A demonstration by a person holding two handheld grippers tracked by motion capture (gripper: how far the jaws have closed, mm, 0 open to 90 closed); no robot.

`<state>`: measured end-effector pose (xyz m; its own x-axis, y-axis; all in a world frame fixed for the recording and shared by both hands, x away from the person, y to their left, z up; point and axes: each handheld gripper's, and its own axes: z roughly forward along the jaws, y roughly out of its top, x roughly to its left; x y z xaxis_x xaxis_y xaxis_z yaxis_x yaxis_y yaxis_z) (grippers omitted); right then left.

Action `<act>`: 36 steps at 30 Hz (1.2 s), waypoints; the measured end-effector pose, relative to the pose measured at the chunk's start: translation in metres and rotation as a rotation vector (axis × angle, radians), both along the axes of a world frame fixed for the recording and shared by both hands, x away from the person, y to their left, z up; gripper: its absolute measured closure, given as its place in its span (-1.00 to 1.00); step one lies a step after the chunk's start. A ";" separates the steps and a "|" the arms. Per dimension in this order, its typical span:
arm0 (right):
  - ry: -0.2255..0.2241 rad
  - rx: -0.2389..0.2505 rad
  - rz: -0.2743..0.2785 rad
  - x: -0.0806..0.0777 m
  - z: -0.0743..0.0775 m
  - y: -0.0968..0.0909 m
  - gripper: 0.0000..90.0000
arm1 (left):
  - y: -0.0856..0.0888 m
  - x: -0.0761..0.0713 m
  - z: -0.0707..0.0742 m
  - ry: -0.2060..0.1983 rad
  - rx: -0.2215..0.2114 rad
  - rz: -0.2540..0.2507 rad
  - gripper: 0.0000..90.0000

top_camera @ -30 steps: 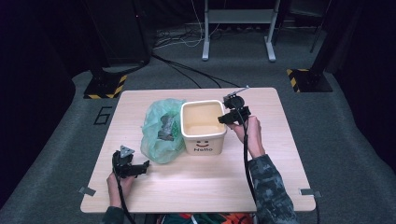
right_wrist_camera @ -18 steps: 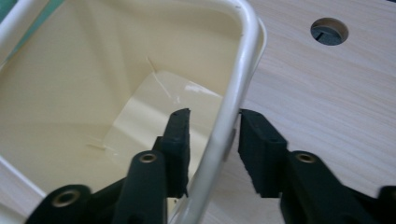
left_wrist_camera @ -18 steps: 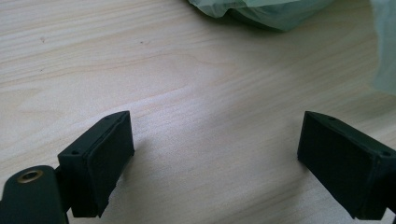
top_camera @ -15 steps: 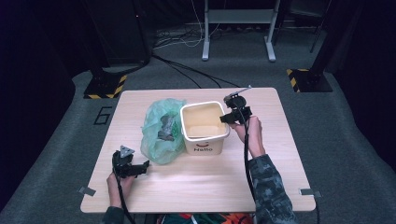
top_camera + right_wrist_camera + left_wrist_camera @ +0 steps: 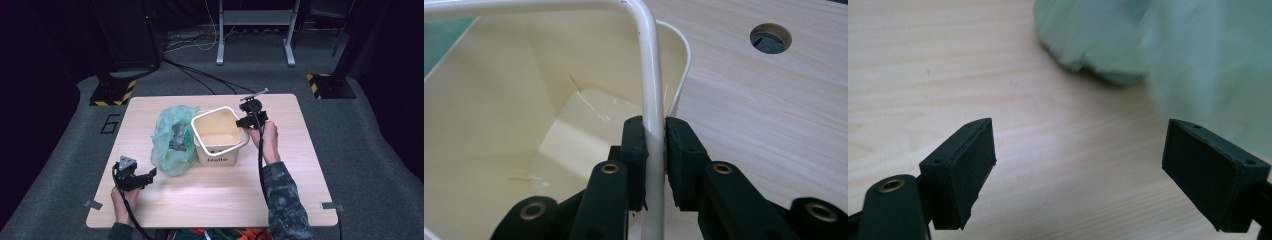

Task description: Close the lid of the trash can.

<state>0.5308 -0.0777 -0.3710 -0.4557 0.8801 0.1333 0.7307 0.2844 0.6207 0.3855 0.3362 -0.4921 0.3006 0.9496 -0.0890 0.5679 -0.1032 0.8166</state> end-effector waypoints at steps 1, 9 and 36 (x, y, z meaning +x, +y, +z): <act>0.000 0.000 0.000 0.000 0.000 0.000 0.76 | 0.000 0.000 0.000 0.000 0.000 0.000 -0.70; -0.011 -0.023 -0.034 0.003 0.007 0.001 0.76 | -0.023 -0.005 0.058 -0.083 0.020 -0.046 -0.68; 0.006 -0.041 -0.056 0.001 0.010 0.003 0.73 | -0.149 0.115 0.110 0.078 -0.020 -0.285 -0.04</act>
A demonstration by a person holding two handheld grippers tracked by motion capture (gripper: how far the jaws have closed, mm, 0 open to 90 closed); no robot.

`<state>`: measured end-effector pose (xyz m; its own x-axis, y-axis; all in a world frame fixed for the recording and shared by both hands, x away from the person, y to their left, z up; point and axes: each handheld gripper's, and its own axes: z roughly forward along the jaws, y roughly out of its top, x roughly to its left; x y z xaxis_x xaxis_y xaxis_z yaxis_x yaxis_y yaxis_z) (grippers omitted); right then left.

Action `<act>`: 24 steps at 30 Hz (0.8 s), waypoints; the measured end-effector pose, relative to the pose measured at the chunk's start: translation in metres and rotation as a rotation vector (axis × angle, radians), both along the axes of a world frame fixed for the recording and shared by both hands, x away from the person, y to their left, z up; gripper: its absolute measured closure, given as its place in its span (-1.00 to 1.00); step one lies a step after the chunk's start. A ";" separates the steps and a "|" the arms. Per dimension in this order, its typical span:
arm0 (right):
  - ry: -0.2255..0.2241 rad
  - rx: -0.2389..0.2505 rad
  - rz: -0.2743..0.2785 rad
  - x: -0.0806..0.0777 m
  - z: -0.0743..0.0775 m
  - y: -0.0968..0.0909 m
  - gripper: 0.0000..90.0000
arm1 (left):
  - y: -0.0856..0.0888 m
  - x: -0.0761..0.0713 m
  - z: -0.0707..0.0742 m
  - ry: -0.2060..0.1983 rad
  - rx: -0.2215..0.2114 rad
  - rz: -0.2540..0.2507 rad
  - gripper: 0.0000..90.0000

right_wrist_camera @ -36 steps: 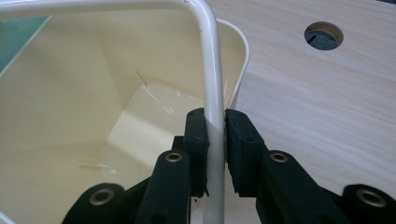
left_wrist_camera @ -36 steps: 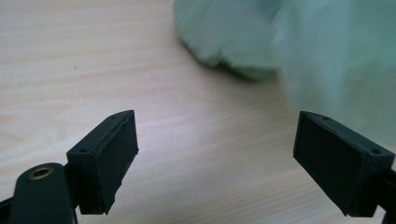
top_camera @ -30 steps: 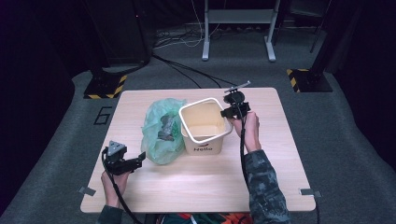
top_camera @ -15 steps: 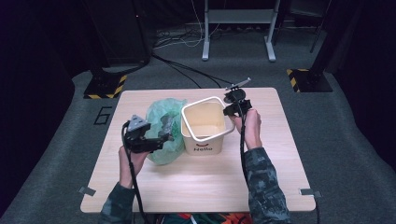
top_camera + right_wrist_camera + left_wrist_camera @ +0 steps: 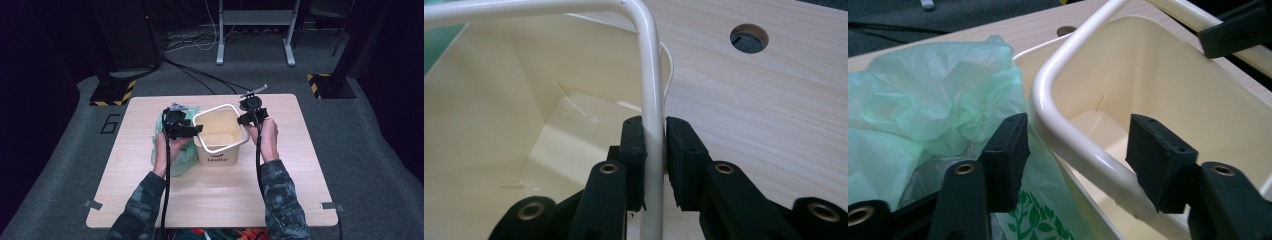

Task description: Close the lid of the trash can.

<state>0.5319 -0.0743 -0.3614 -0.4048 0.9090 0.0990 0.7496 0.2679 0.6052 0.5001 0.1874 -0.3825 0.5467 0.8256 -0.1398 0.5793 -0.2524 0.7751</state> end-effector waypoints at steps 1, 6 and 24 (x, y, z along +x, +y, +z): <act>0.000 0.000 0.000 0.000 0.000 0.000 0.73 | 0.000 0.000 0.000 0.000 0.000 0.000 0.01; 0.002 0.004 0.011 -0.001 -0.005 0.001 0.73 | 0.003 0.007 -0.003 -0.012 -0.010 0.020 0.28; 0.009 0.047 0.011 -0.001 -0.003 -0.001 0.70 | -0.008 0.039 0.006 0.022 0.125 -0.027 0.56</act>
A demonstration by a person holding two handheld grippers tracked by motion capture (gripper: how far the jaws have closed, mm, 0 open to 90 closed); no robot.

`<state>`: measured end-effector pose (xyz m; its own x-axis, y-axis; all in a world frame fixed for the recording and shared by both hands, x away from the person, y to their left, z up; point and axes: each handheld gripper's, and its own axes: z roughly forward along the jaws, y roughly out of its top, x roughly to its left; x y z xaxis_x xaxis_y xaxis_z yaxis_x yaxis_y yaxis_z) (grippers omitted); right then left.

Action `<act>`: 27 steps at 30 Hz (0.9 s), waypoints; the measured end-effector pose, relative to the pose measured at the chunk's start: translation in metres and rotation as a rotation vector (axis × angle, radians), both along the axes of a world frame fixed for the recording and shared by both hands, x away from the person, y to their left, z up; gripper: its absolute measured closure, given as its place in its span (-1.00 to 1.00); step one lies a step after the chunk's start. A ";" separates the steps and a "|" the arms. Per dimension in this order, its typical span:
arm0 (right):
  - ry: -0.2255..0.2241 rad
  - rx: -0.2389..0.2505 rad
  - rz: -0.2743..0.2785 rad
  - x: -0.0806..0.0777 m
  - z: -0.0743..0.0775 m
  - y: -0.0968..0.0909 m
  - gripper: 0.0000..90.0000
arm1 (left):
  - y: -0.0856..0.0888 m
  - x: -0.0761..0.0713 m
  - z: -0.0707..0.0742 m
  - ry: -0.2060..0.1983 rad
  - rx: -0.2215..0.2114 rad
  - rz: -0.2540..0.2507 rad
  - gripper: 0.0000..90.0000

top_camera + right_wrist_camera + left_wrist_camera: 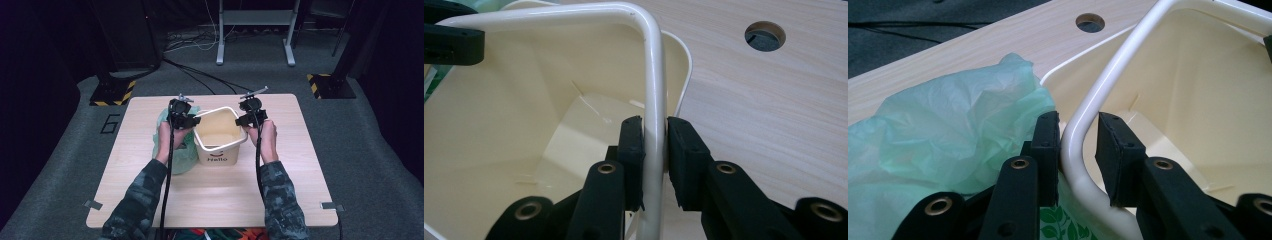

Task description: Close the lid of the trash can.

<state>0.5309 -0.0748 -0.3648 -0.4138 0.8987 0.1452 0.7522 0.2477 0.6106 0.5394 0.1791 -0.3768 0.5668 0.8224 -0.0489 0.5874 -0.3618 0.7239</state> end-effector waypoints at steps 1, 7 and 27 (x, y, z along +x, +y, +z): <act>-0.002 0.002 -0.002 0.000 0.001 0.000 0.69 | 0.000 0.002 0.001 0.005 -0.003 0.000 0.56; 0.009 0.018 0.006 0.000 0.001 -0.002 0.64 | 0.000 0.014 0.004 0.034 -0.003 -0.005 0.54; 0.023 -0.040 0.033 -0.017 -0.006 0.012 0.04 | -0.005 0.045 -0.002 0.052 0.048 -0.023 0.47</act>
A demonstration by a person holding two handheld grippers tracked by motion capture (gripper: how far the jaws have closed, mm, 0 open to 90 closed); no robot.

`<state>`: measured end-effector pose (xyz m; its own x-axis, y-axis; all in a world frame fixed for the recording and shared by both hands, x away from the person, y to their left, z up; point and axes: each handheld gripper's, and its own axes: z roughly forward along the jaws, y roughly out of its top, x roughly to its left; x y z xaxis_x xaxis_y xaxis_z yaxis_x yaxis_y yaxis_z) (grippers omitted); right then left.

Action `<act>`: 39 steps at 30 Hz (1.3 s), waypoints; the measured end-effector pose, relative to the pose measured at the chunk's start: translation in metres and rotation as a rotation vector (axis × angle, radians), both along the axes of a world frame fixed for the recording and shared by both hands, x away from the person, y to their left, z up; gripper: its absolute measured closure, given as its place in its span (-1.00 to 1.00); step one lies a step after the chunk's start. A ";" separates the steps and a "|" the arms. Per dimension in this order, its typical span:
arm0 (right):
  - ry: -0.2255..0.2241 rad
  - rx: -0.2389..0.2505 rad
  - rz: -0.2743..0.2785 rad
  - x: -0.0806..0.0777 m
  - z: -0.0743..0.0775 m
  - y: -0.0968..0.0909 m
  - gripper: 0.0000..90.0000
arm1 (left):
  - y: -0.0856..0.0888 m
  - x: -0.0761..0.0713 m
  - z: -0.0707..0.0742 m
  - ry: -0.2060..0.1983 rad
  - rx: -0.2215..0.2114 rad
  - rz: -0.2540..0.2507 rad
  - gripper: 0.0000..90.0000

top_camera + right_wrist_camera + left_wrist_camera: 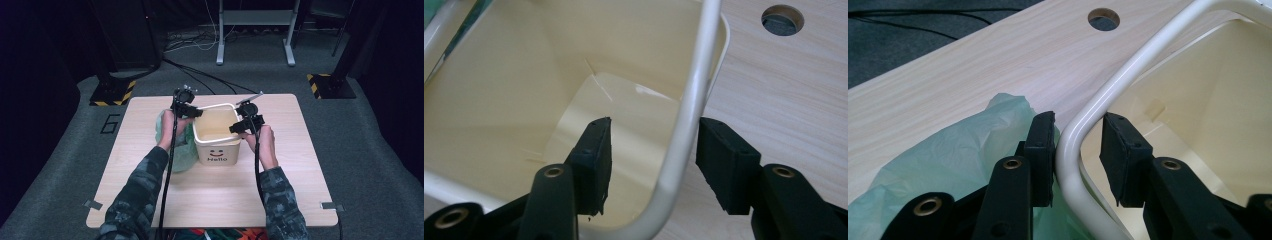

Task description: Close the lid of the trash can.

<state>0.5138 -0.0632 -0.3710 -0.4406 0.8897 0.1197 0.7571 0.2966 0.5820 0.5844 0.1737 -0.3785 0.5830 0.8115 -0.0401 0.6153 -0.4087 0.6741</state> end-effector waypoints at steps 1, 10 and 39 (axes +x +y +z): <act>-0.001 0.002 0.002 -0.002 -0.001 0.000 0.04 | -0.001 0.001 0.000 -0.002 -0.001 -0.013 0.47; -0.002 0.023 0.022 -0.018 0.001 -0.008 0.02 | -0.007 0.000 0.004 -0.018 0.000 -0.078 0.45; -0.019 0.193 -0.011 -0.003 -0.023 -0.030 0.29 | -0.010 0.023 -0.017 0.084 0.039 -0.054 0.42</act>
<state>0.5105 -0.0932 -0.3938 -0.4343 0.8560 0.2803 0.7482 0.1695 0.6415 0.6078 0.1641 -0.3955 0.6220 0.7808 -0.0596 0.6455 -0.4682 0.6035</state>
